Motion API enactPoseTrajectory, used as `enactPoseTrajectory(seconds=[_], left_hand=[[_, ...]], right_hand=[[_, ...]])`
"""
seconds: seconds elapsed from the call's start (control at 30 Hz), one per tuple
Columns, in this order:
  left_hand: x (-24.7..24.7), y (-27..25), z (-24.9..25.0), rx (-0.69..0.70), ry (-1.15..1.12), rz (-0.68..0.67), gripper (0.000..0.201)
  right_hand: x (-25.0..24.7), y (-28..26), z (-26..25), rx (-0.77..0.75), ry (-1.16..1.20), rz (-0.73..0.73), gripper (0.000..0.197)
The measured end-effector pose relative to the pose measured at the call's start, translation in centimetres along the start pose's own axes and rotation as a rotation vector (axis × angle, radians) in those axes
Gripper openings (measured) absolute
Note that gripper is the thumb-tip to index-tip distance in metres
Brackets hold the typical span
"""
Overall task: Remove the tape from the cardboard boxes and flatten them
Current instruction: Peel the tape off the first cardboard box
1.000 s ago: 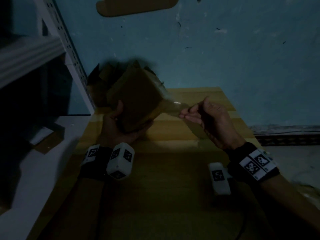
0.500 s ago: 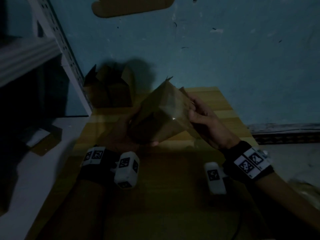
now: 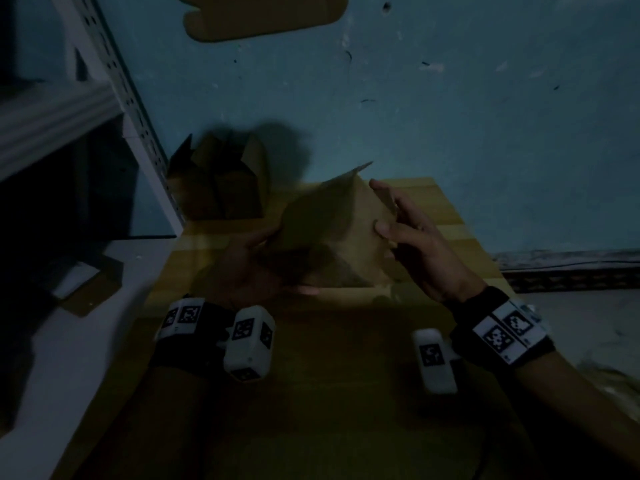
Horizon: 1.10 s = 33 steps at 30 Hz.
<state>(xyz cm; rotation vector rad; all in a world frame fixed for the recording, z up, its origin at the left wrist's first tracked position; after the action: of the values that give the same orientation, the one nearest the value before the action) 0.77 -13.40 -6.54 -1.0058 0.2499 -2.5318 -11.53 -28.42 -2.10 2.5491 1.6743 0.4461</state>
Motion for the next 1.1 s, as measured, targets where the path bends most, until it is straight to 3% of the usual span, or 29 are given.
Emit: enactPoseTrajectory(seconds=[0.13, 0.23, 0.3, 0.43, 0.5, 0.63, 0.67, 0.77, 0.87, 1.0, 1.1], left_hand=[[-0.2, -0.4, 0.3, 0.073, 0.145, 0.119, 0.020], [0.7, -1.0, -0.4, 0.028, 0.193, 0.187, 0.045], [0.1, -0.8, -0.2, 0.072, 0.187, 0.255, 0.054], [-0.7, -0.1, 0.0, 0.052, 0.166, 0.214, 0.045], [-1.2, -0.1, 0.4, 0.067, 0.158, 0.241, 0.037], [-1.4, 0.5, -0.1, 0.077, 0.223, 0.240, 0.057], [-1.1, 0.4, -0.3, 0.074, 0.227, 0.235, 0.054], [-1.1, 0.7, -0.7, 0.074, 0.188, 0.234, 0.034], [-1.3, 1.0, -0.7, 0.077, 0.192, 0.213, 0.038], [-1.5, 1.2, -0.3, 0.090, 0.270, 0.223, 0.046], [-2.1, 1.3, 1.4, 0.210, 0.446, 0.349, 0.040]], right_hand=[[0.5, 0.0, 0.0, -0.019, 0.047, -0.064, 0.070], [1.2, -0.3, 0.2, -0.009, 0.027, -0.110, 0.070], [1.0, -0.2, 0.2, -0.026, -0.026, -0.084, 0.066], [-0.9, 0.2, -0.8, -0.122, -0.097, 0.078, 0.033], [-1.7, 0.2, -1.4, -0.156, -0.119, 0.146, 0.032], [-1.3, 0.0, -1.9, -0.157, -0.130, 0.131, 0.020], [-1.0, 0.0, -1.9, -0.148, -0.151, 0.115, 0.018], [-0.5, 0.0, -1.0, -0.082, -0.221, 0.067, 0.031], [-0.4, 0.0, -0.1, 0.014, -0.190, 0.055, 0.046], [-0.8, -0.2, -0.5, -0.012, -0.111, 0.090, 0.034], [-1.6, -0.3, -1.3, -0.065, -0.085, 0.196, 0.038]])
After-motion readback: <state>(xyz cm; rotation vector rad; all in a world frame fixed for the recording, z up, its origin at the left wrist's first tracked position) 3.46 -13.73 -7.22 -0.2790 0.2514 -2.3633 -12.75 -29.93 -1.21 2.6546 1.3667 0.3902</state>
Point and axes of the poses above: each hand's wrist, its own y-axis towards the middle knuckle, its own x-axis out of the palm, z = x × y, the point moved 9 cm from there along y, towards the middle knuckle
